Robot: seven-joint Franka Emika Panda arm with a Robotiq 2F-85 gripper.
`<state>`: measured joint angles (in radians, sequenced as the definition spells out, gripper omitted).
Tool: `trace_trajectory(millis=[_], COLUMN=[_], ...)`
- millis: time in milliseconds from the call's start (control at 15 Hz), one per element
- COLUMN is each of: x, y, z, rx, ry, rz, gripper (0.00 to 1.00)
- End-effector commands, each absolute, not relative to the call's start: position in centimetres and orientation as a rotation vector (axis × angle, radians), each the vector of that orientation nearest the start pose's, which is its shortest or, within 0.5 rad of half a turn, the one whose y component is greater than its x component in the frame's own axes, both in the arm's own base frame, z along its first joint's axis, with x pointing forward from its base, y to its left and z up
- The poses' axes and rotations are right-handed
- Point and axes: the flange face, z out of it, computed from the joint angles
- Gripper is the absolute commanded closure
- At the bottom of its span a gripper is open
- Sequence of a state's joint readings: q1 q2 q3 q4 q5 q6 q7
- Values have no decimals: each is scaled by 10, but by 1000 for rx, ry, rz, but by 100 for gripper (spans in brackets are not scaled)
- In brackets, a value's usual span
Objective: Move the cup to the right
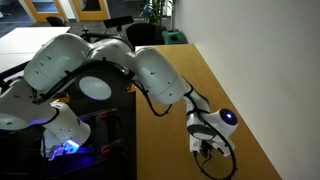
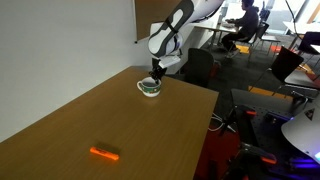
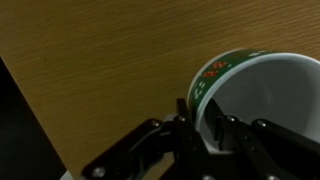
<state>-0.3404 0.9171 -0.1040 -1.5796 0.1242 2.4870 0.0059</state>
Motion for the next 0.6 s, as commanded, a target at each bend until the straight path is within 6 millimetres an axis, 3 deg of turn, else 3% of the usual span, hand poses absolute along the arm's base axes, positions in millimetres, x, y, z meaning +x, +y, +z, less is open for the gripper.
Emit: trace_trajectory(millis=[0, 333, 400, 533], x=[629, 631, 630, 627], y=[-283, -265, -258, -248], z=[112, 118, 120, 122], rx=[-3042, -3070, -3074, -3084], ry=[817, 782, 774, 766], rz=[-11, -44, -47, -58], gripper=[61, 66, 60, 56])
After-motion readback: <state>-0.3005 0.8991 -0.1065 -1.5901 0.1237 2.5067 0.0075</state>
